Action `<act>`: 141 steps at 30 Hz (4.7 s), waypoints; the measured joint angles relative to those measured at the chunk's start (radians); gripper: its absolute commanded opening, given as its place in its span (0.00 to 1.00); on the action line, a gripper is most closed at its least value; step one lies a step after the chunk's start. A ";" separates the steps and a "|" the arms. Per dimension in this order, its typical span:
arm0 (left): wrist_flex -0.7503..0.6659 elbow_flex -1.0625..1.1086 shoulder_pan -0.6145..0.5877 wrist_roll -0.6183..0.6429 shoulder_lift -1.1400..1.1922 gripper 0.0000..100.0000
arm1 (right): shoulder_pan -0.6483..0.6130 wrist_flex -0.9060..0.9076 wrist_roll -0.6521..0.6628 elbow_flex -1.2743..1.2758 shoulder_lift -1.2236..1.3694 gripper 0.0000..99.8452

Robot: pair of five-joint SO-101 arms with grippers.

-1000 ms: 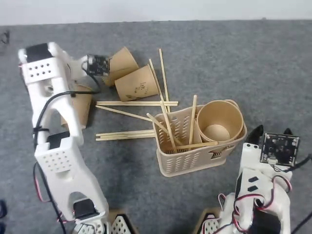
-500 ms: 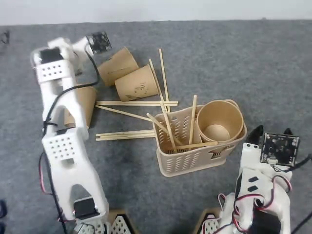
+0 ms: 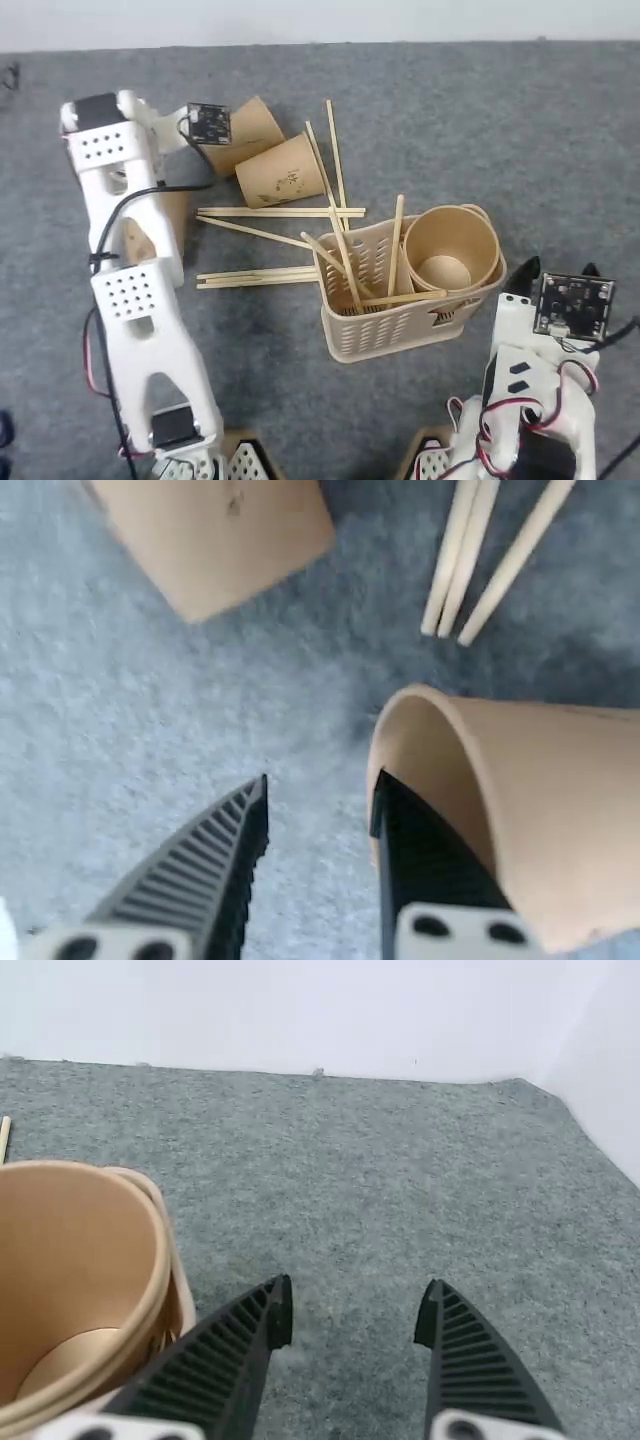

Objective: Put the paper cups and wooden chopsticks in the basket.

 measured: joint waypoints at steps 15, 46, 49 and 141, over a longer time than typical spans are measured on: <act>0.003 0.522 -0.037 0.009 -0.462 0.17 | 0.000 0.000 0.000 0.000 0.000 0.21; -0.077 0.996 -0.172 0.152 -0.787 0.18 | 0.000 0.000 0.000 0.000 0.000 0.21; -0.006 0.993 -0.172 0.236 -0.783 0.18 | 0.000 0.000 0.000 0.000 0.000 0.21; -0.152 0.914 0.867 1.140 -1.768 0.01 | 0.393 0.043 0.094 0.018 -0.011 0.21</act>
